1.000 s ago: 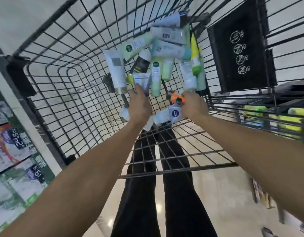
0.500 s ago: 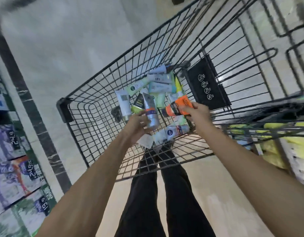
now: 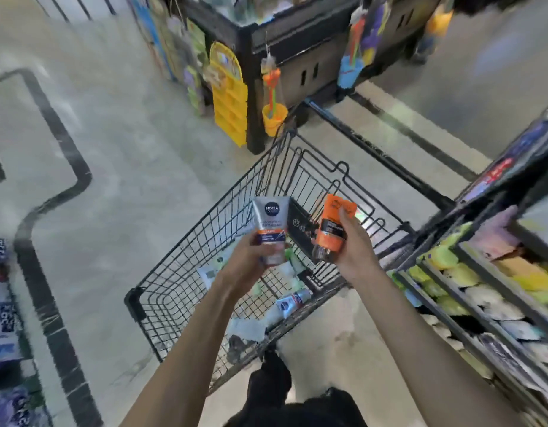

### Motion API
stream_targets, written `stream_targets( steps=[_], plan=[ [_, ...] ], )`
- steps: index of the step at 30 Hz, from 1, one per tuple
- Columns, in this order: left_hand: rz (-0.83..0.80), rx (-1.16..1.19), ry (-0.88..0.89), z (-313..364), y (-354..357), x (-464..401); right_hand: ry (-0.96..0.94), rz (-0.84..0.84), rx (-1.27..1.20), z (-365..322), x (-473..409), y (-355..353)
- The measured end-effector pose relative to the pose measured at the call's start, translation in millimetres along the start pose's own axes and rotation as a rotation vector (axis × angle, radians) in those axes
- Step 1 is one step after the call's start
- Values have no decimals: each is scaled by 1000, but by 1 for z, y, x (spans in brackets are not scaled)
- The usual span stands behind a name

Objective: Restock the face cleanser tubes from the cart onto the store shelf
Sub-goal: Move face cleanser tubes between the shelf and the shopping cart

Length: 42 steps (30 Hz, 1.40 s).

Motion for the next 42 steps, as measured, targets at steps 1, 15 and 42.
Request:
stream_targets(
  steps=[1,15,42],
  plan=[
    [-23,-29,8,6,17,5,-6,-1,-15,-11,9,-8],
    [-342,-202,81,-47,282,70,-379,100,-35,-126,202,-212],
    [-946,-512,-118,-311,680,190,-770,711,-322,-142,517,-604]
  ],
)
Point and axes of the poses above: each hand's wrist, its own x-axis away from the middle knuckle, its own y-axis out of the palm, z = x × y, the point moved 4 cm from there along -x, towards the middle knuckle, and after that the axes turned 4 degrees about -y, right-handed, at the moved point
